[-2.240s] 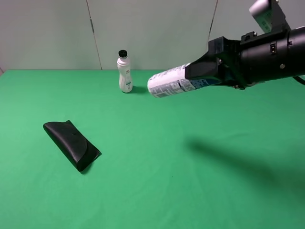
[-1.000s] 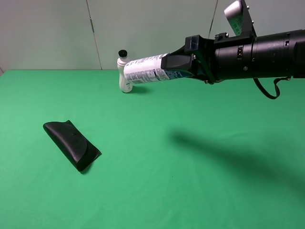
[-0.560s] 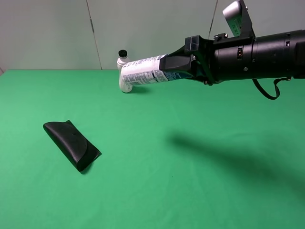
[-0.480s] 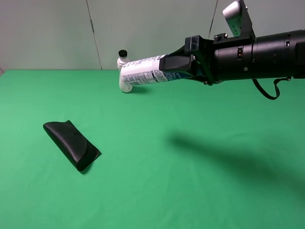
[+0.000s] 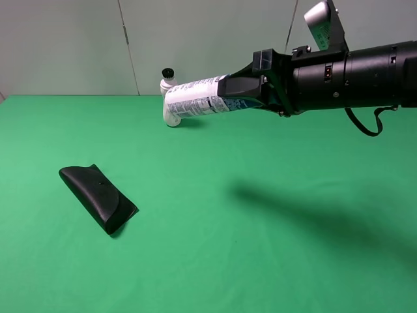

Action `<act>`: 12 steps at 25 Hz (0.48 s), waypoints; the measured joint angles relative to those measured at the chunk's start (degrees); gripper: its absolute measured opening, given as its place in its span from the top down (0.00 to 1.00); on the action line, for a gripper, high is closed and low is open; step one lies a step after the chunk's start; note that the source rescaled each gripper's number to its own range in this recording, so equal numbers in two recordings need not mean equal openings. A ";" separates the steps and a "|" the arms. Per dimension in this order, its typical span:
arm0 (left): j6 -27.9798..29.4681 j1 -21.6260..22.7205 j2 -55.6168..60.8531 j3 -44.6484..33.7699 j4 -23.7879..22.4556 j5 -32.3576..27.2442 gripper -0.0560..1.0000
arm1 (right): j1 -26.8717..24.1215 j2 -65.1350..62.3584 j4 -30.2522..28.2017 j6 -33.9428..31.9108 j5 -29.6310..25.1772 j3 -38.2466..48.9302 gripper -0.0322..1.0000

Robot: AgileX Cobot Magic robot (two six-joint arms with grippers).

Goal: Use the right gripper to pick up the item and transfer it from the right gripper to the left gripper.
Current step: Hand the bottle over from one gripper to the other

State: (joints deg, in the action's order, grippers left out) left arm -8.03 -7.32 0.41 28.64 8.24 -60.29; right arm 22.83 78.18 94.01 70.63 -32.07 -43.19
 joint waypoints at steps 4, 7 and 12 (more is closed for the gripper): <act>-7.70 0.00 -4.63 1.62 1.97 6.04 0.00 | 0.00 0.00 0.00 0.00 -0.25 0.00 0.95; -15.21 0.00 -12.10 1.87 4.98 11.58 0.00 | 0.00 0.00 0.00 0.00 -0.41 0.00 0.95; -29.44 0.00 -29.26 3.08 12.89 19.84 0.00 | 0.00 0.00 -0.18 0.00 -1.20 0.00 0.95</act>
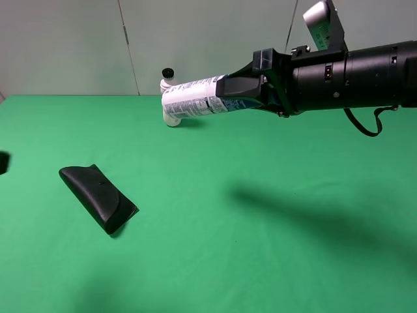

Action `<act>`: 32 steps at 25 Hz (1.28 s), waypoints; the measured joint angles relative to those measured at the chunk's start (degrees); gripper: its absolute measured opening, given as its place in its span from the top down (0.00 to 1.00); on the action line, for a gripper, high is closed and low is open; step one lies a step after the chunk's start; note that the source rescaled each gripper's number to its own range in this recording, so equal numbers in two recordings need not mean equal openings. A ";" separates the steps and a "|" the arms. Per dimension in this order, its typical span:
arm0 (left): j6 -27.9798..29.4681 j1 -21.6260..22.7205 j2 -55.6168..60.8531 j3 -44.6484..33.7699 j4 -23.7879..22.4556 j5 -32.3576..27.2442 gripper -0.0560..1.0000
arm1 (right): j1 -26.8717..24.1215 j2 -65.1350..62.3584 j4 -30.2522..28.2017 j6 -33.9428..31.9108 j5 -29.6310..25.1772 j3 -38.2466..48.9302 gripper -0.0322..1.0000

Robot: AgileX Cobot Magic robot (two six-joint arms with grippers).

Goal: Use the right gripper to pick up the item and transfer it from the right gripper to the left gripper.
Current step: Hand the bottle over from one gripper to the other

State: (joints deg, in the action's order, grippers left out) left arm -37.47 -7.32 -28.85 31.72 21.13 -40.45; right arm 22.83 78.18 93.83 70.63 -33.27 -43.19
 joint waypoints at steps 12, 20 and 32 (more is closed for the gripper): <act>-51.60 0.00 -30.27 11.19 28.87 0.04 0.00 | 0.00 0.00 -4.37 0.00 -0.37 0.00 0.95; -73.34 -5.13 -37.67 12.07 37.54 -5.00 0.00 | 0.00 0.00 -5.56 0.00 -1.53 0.00 0.95; -85.07 -8.07 -39.07 12.19 42.45 -6.32 0.00 | 0.00 0.00 -6.72 -0.05 -5.37 0.00 0.95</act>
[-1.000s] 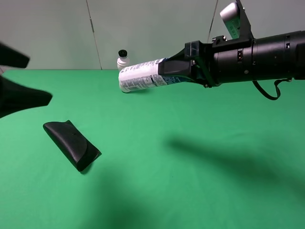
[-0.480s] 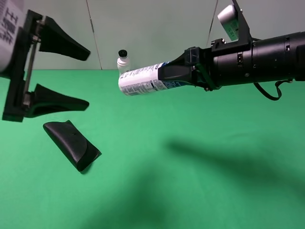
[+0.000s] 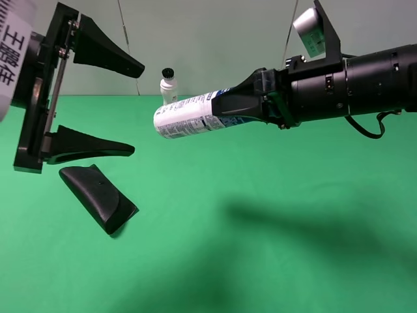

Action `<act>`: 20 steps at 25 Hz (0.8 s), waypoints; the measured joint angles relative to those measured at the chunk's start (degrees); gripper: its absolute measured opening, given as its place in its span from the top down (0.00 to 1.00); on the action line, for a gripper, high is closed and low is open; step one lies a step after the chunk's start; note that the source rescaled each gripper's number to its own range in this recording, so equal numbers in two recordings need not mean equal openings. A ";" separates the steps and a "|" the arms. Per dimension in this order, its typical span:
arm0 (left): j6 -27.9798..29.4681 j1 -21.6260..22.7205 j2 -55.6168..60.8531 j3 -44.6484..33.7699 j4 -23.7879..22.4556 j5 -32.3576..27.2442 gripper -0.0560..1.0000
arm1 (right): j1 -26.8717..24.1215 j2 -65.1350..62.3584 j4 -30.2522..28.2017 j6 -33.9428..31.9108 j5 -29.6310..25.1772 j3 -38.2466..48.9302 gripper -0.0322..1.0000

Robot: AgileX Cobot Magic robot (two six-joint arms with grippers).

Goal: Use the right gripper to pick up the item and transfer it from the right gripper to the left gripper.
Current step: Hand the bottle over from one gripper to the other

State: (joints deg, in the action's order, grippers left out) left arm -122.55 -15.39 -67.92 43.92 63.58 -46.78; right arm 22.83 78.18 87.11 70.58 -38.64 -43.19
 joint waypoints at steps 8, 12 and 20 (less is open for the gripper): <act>-5.33 -2.13 -6.67 0.40 4.90 2.25 0.00 | 0.00 0.00 -0.81 0.00 -0.94 0.00 0.95; -7.04 -4.66 -8.65 0.97 6.94 5.07 0.00 | 0.00 0.00 -0.99 0.00 -1.98 0.00 0.95; -7.98 -9.09 -14.08 3.32 8.46 11.11 0.00 | 0.00 0.00 -0.99 -0.83 -4.66 0.00 0.95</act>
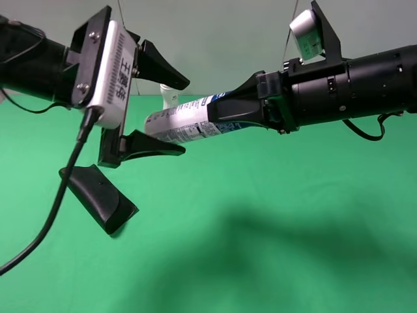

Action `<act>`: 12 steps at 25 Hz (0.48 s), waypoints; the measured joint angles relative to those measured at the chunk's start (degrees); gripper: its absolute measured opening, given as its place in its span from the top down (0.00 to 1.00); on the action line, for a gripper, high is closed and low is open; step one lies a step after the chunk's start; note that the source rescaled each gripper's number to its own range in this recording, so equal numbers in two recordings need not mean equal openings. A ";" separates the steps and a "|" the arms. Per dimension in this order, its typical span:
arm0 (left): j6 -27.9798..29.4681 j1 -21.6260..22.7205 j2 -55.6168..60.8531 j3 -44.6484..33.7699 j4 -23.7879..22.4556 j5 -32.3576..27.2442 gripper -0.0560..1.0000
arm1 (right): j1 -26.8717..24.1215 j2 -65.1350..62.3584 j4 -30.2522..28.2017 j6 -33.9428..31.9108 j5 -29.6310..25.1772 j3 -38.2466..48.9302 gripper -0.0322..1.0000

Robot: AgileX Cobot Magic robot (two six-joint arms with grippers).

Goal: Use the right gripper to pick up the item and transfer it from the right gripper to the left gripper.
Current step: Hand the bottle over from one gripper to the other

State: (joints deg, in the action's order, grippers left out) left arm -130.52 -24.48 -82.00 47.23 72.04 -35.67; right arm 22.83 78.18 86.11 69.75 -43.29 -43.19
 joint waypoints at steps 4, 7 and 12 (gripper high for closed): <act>-1.55 -0.06 -2.66 1.34 4.67 0.30 0.00 | 0.00 0.00 -0.05 -0.06 -0.93 0.00 0.95; -2.60 -0.38 -4.68 1.66 7.08 -0.08 0.00 | 0.00 0.00 -0.05 -0.06 -1.48 0.00 0.95; -3.85 -3.18 -7.94 2.84 8.23 0.72 0.00 | 0.00 0.00 -0.47 -0.11 -1.31 0.00 0.95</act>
State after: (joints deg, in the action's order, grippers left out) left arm -134.37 -27.66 -89.95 50.07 80.27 -34.95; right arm 22.83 78.18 85.64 69.64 -44.60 -43.19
